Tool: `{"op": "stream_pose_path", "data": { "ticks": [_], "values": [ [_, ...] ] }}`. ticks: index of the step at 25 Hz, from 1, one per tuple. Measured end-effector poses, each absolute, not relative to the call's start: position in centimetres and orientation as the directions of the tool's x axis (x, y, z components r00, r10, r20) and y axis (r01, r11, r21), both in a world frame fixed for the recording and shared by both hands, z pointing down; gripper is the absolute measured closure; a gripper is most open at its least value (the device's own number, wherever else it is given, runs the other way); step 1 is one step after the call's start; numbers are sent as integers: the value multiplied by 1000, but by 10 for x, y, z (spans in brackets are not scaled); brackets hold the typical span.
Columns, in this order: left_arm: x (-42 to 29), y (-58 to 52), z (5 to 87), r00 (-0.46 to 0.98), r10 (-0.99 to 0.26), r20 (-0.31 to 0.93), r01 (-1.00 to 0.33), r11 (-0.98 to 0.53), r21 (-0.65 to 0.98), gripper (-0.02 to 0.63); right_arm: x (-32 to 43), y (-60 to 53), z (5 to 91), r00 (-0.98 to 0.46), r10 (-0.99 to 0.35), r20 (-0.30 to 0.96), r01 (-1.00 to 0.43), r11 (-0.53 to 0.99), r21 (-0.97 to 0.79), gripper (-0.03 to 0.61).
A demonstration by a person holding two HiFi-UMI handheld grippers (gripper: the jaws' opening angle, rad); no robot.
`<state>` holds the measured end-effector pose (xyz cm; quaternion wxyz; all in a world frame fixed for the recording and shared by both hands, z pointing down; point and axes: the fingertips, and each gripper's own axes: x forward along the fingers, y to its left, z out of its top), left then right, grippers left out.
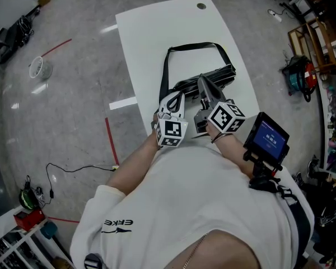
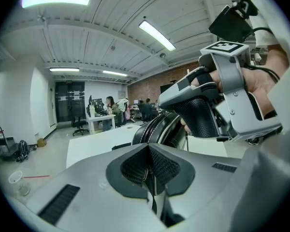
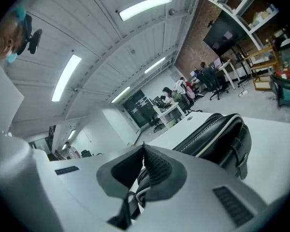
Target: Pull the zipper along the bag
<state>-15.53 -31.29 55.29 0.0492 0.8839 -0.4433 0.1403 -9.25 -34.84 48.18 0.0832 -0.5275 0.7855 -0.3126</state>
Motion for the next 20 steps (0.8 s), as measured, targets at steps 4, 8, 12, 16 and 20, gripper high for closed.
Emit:
{"op": "stream_pose_path", "data": {
  "ticks": [4, 8, 12, 16, 20],
  "values": [
    [-153, -314, 554, 570, -768, 292, -798, -603, -26, 611, -104, -345, 485, -465, -861, 204, -767, 277, -578, 566],
    [-156, -316, 556, 566, -770, 296, -801, -598, -24, 611, -114, -345, 488, -495, -838, 230, -782, 315, -537, 566],
    [-157, -317, 557, 563, -770, 300, -800, -598, -35, 612, -122, -345, 488, -499, -825, 266, -820, 350, -454, 565],
    [-154, -315, 555, 577, -762, 293, -788, -614, -47, 612, -109, -350, 490, -454, -846, 278, -839, 300, -455, 566],
    [-152, -314, 555, 586, -759, 284, -783, -621, -46, 612, -100, -350, 485, -431, -865, 256, -834, 275, -478, 566]
  ]
}}
